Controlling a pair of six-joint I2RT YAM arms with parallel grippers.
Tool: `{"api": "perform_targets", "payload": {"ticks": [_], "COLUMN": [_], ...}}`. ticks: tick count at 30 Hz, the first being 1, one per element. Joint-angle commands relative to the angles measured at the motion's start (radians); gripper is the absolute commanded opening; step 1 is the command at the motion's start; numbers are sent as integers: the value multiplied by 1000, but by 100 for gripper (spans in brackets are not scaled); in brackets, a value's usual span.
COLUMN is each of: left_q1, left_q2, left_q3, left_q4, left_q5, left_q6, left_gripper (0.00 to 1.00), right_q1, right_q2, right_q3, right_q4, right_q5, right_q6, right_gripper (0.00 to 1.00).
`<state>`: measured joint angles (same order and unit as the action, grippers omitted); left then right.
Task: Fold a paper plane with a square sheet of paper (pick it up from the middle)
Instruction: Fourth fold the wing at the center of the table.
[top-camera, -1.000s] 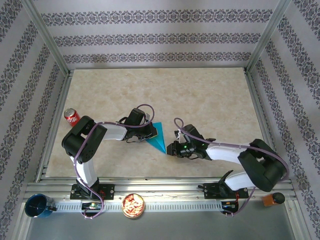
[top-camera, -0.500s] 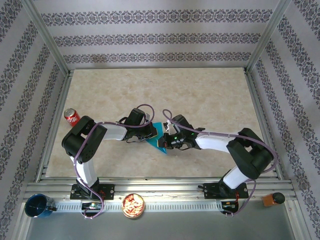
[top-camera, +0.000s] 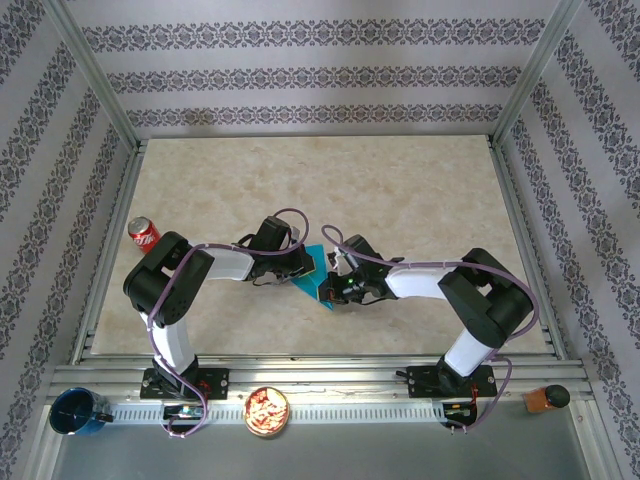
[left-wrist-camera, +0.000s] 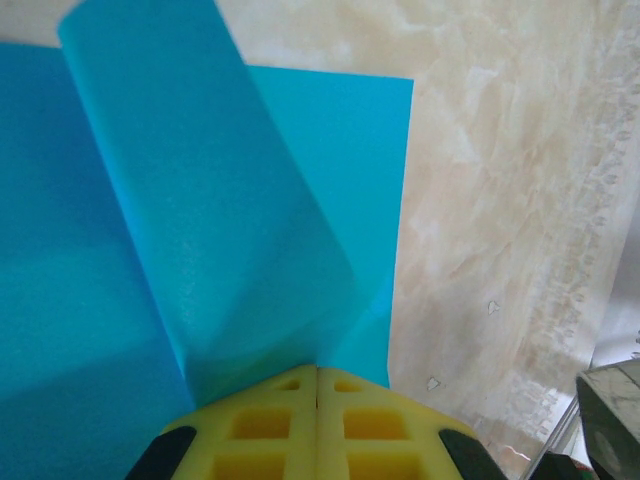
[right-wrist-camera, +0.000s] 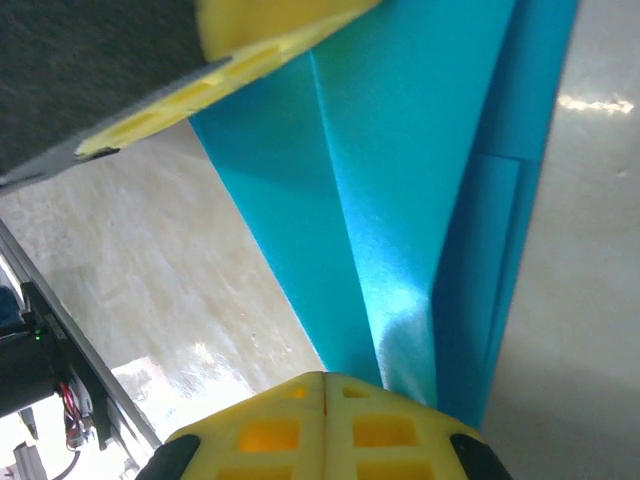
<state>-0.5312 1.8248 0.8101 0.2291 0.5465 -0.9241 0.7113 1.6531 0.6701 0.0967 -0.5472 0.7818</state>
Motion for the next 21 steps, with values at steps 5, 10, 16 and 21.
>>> {"api": "perform_targets", "payload": {"ticks": [5, 10, 16, 21], "left_q1": [-15, -15, -15, -15], "left_q2": [35, 36, 40, 40], "left_q3": [-24, -25, -34, -36], "left_q4": [-28, -28, -13, -19], "left_q5": [-31, -31, -33, -41], "left_q6": [7, 5, -5, -5], "left_gripper": [0, 0, 0, 0], "right_q1": [1, 1, 3, 4], "right_q2": [6, -6, -20, -41], "right_q3": [-52, -82, -169, -229], "right_q4": [17, 30, 101, 156], "right_q5": [20, 12, 5, -9], "right_q6": [8, 22, 63, 89], "right_gripper": [5, 6, 6, 6]}}
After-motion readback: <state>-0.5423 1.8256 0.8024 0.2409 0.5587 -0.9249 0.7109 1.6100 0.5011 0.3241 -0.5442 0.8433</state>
